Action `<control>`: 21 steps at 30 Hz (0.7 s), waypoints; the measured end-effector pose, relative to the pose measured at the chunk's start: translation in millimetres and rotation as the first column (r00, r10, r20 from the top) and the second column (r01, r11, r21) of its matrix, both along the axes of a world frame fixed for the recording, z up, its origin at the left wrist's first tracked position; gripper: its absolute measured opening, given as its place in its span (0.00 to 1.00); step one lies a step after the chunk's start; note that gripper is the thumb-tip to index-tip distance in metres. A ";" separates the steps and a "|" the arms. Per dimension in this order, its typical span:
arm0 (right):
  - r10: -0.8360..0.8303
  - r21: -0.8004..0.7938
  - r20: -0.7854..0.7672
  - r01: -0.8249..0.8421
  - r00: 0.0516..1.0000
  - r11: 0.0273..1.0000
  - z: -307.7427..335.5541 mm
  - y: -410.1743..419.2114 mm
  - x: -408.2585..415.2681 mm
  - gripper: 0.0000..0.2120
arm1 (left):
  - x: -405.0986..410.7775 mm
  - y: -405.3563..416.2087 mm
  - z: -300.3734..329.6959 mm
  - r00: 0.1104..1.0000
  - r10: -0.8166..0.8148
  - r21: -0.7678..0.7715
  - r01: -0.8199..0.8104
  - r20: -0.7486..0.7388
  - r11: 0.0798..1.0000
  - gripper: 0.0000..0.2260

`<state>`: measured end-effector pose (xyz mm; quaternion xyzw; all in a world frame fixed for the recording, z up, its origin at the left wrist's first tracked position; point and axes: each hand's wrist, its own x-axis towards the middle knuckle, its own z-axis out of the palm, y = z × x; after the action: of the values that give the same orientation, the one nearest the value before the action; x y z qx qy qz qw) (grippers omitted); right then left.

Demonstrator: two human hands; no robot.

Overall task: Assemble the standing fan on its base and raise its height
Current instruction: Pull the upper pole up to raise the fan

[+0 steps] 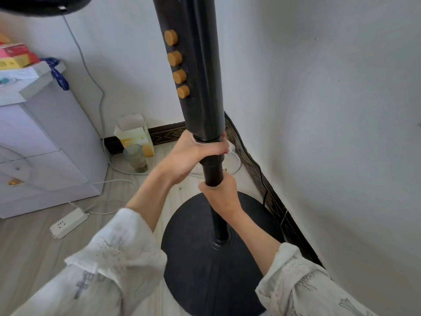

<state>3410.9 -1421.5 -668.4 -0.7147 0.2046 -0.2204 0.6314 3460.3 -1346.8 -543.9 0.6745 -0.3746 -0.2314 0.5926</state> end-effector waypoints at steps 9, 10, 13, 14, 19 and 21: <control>-0.010 0.006 0.040 0.010 0.999 1.000 -2.9 2.5 -0.8 0.09 | -32.7 -23.6 -12.7 0.853 0.519 -0.176 -0.519 -0.050 0.836 0.09; -0.009 0.000 0.031 0.009 0.999 1.000 -2.0 1.7 -0.8 0.09 | -23.1 -16.2 -10.1 0.930 0.369 -0.125 -0.366 -0.003 0.922 0.07; -0.008 -0.002 0.013 0.008 1.000 1.000 1.1 0.5 0.1 0.10 | 1.0 0.2 0.7 0.998 -0.044 0.041 0.042 0.054 0.998 0.05; -0.017 0.002 0.011 0.017 1.000 1.000 1.1 1.1 0.6 0.10 | 2.8 -0.7 0.7 0.998 -0.034 0.041 0.031 0.060 0.999 0.05; -0.042 -0.029 0.029 0.043 0.999 0.999 -1.7 3.6 2.8 0.08 | -34.7 -30.8 -14.9 0.813 0.581 -0.152 -0.579 -0.037 0.801 0.05; -0.014 -0.047 0.015 0.015 1.000 0.999 -2.1 3.3 3.1 0.09 | -41.0 -34.0 -17.1 0.748 0.663 -0.174 -0.656 -0.026 0.734 0.09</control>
<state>3414.0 -1418.2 -670.6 -0.7263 0.1997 -0.2349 0.6143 3419.3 -1380.8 -561.0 0.7140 -0.1411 0.0396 0.6846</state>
